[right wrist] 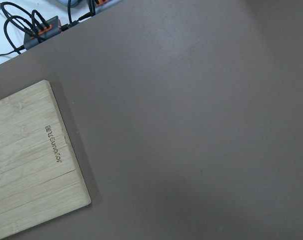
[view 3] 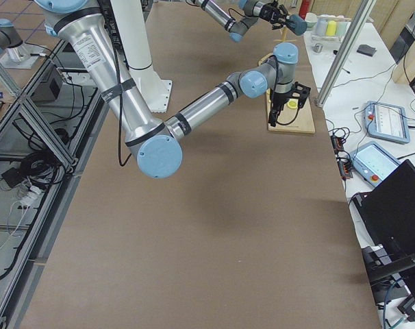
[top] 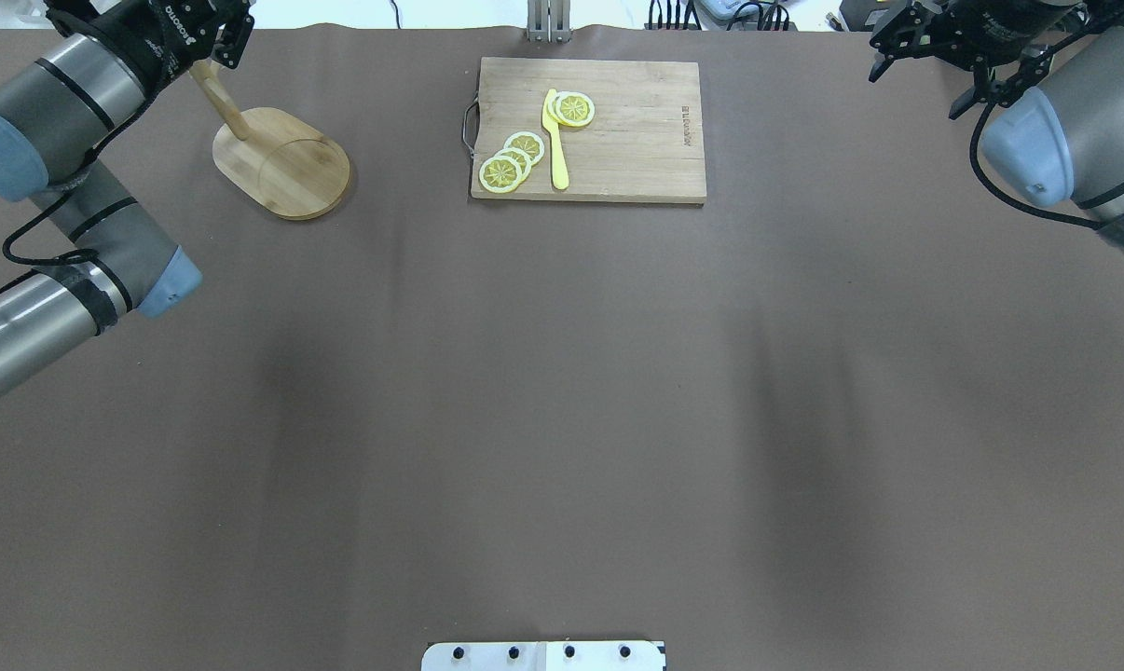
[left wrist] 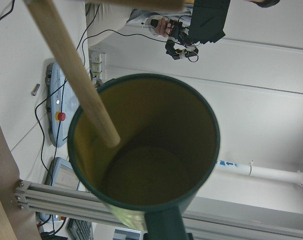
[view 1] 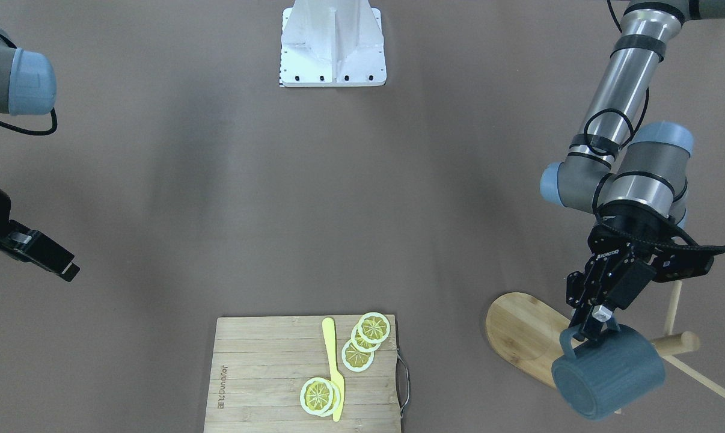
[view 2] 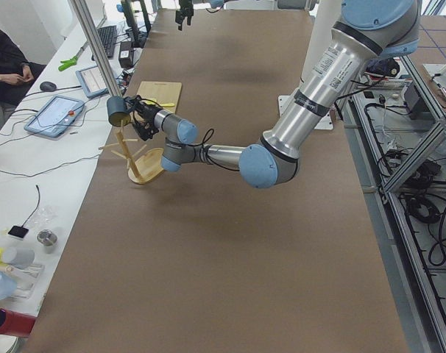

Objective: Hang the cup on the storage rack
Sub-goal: 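Move the blue mug with the left gripper so a peg enters its handle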

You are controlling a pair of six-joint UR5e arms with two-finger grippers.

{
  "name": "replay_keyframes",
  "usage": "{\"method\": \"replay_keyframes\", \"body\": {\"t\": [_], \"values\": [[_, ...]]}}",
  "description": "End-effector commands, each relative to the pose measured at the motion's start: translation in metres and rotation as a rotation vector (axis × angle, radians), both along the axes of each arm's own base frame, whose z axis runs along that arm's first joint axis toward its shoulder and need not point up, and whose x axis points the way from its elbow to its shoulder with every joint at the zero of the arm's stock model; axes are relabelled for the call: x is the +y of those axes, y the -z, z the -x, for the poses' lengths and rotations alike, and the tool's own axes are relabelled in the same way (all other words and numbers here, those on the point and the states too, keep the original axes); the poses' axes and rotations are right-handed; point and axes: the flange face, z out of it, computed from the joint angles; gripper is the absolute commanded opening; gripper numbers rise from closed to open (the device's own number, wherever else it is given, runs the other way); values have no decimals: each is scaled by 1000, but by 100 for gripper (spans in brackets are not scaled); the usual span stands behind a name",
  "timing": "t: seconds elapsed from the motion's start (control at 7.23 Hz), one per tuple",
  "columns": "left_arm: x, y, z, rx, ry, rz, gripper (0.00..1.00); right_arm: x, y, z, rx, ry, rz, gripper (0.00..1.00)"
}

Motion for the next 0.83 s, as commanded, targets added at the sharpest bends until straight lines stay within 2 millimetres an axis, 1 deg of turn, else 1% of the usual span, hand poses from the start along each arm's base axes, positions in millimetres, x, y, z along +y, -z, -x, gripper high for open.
{"method": "replay_keyframes", "body": {"t": [0.0, 0.28, 0.41, 0.69], "values": [[1, -5, 1, -6, -5, 4, 0, 0, 0, 0, 0, -1, 0, 100], [2, -6, 0, 1, -12, 10, 0, 0, 0, 0, 0, -1, 2, 100], [6, -13, 1, -5, -21, 15, 0, 0, 0, 0, 0, 0, -1, 100], [10, -12, 3, -3, -36, 3, 0, 0, 0, 0, -2, 0, 1, 100]]}}
